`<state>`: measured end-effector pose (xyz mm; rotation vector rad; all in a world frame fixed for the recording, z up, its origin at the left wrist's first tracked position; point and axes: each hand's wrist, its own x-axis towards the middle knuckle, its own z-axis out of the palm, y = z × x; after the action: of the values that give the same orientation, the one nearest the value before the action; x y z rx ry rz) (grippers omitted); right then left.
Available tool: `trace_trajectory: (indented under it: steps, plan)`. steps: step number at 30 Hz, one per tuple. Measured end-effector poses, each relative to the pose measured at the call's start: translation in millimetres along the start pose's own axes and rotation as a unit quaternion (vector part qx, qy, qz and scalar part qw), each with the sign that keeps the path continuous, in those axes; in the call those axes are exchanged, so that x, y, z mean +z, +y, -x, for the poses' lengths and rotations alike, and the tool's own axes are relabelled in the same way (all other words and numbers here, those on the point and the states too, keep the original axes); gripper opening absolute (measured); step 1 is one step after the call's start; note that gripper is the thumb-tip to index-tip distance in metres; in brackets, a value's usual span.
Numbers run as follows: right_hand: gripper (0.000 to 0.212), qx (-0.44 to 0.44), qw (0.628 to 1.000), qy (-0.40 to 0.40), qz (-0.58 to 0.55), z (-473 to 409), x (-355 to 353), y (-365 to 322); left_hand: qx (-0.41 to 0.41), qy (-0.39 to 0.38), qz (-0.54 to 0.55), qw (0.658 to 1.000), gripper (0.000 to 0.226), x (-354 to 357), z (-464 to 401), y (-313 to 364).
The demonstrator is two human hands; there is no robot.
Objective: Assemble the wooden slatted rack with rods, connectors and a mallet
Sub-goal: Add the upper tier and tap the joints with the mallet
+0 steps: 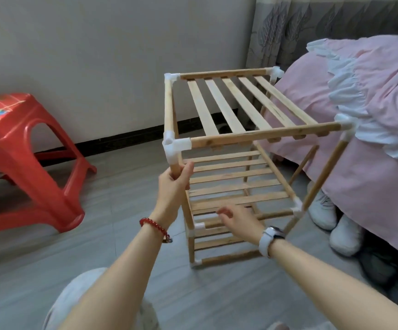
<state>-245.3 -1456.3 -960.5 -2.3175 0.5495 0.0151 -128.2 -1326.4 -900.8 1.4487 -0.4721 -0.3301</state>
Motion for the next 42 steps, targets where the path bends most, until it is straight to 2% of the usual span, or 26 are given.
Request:
trace_trajectory:
  steps: [3, 5, 11, 18, 22, 26, 29, 31, 33, 35, 37, 39, 40, 41, 42]
  plan:
    - [0.037, -0.043, 0.973, -0.019, 0.224, -14.6, 32.9, 23.6, 0.011, 0.038, 0.021, 0.999, 0.040, 5.9, -3.9, -10.5]
    - [0.038, -0.063, 0.957, -0.016, 0.283, -25.1, 45.2, 32.1, 0.036, 0.064, 0.032, 0.997, 0.045, 9.2, -8.8, -16.1]
    - [0.028, -0.093, 0.954, 0.031, 0.282, -44.1, 59.5, 40.3, 0.127, 0.078, -0.004, 0.989, 0.050, 16.8, -15.1, -30.9]
    - [0.027, -0.086, 0.962, 0.045, 0.256, -52.9, 66.9, 45.5, 0.173, 0.102, -0.031, 0.979, 0.046, 25.2, -19.8, -42.0]
    - [0.028, -0.064, 0.966, 0.027, 0.251, -55.9, 67.2, 47.8, 0.172, 0.077, -0.048, 0.981, 0.050, 36.0, -21.8, -49.3]
    - [0.027, -0.036, 0.972, -0.043, 0.227, -53.6, 68.4, 47.1, 0.129, 0.067, -0.044, 0.988, 0.060, 30.4, -20.1, -51.4]
    - [0.030, -0.036, 0.970, -0.080, 0.225, -45.7, 59.9, 43.3, 0.087, 0.052, -0.023, 0.995, 0.053, 19.9, -17.5, -53.4]
    - [0.031, -0.076, 0.969, -0.042, 0.229, -36.6, 45.1, 28.5, 0.050, 0.039, -0.015, 0.998, 0.047, 17.5, -18.2, -49.7]
    - [0.026, -0.202, 0.957, 0.092, 0.184, -26.6, 20.7, 4.1, 0.032, 0.027, -0.010, 0.999, 0.046, 16.4, -20.1, -45.5]
    - [0.016, -0.360, 0.892, 0.248, 0.116, -12.5, -12.3, -28.6, 0.021, 0.022, -0.002, 1.000, 0.045, 17.0, -22.5, -42.7]
    - [0.008, -0.457, 0.812, 0.345, 0.117, -2.1, -45.0, -57.8, 0.012, 0.010, -0.002, 1.000, 0.040, 13.8, -25.8, -38.4]
    - [0.020, -0.477, 0.764, 0.402, 0.165, -0.6, -72.9, -83.0, 0.018, -0.004, -0.033, 0.999, 0.025, 7.5, -27.9, -34.9]
    - [0.027, -0.462, 0.763, 0.408, 0.193, -4.1, -82.2, -90.2, 0.024, -0.012, -0.049, 0.998, 0.015, 3.6, -27.5, -33.5]
    - [0.035, -0.441, 0.771, 0.404, 0.218, -8.3, -89.6, -95.7, 0.040, -0.015, -0.061, 0.997, 0.029, 0.1, -27.1, -30.4]
    - [0.042, -0.419, 0.786, 0.387, 0.240, -13.4, -94.4, -98.6, 0.075, -0.012, -0.075, 0.994, 0.052, -3.5, -27.9, -25.5]
